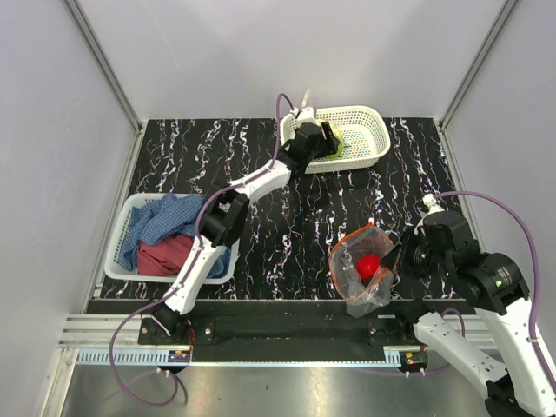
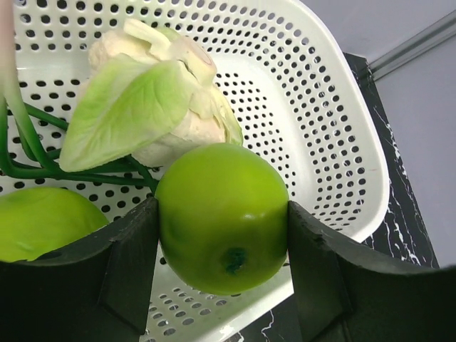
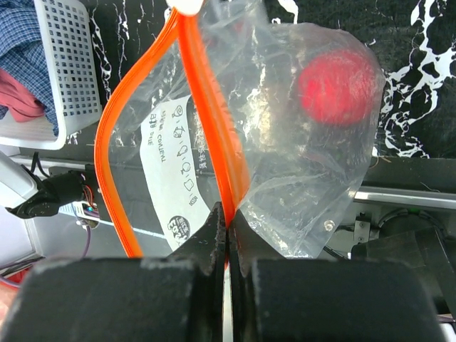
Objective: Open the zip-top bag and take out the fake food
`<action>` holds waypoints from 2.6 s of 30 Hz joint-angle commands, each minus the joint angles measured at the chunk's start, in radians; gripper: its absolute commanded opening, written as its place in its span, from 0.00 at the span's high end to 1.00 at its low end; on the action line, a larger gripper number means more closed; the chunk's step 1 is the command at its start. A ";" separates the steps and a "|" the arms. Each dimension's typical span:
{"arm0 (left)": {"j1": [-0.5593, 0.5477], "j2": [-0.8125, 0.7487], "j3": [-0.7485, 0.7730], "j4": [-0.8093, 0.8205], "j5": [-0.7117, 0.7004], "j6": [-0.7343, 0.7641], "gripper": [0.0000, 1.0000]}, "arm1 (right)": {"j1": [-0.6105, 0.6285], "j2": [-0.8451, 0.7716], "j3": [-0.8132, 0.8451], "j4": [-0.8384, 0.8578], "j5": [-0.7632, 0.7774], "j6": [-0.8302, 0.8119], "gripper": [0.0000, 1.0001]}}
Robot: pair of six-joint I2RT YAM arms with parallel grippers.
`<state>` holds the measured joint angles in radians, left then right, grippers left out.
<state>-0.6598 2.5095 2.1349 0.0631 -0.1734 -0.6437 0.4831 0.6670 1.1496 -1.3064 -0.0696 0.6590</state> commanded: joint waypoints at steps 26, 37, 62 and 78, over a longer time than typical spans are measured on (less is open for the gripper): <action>-0.159 -0.997 -0.549 -0.457 0.433 -0.031 0.32 | -0.005 0.269 0.058 0.478 -0.229 -0.217 1.00; -0.365 -1.014 -0.670 -0.632 0.246 -0.146 0.71 | -0.005 0.221 -0.157 0.581 -0.279 -0.050 1.00; -0.417 -0.736 -0.658 -0.611 -0.020 -0.180 0.84 | -0.005 0.244 -0.165 0.576 -0.277 0.194 1.00; -0.429 -0.678 -0.771 -0.534 -0.075 -0.142 0.76 | -0.006 0.204 -0.171 0.492 -0.230 0.133 1.00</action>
<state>-1.0794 1.8595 1.3956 -0.4957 -0.1844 -0.8085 0.4831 0.8921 0.9661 -0.8047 -0.3229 0.8215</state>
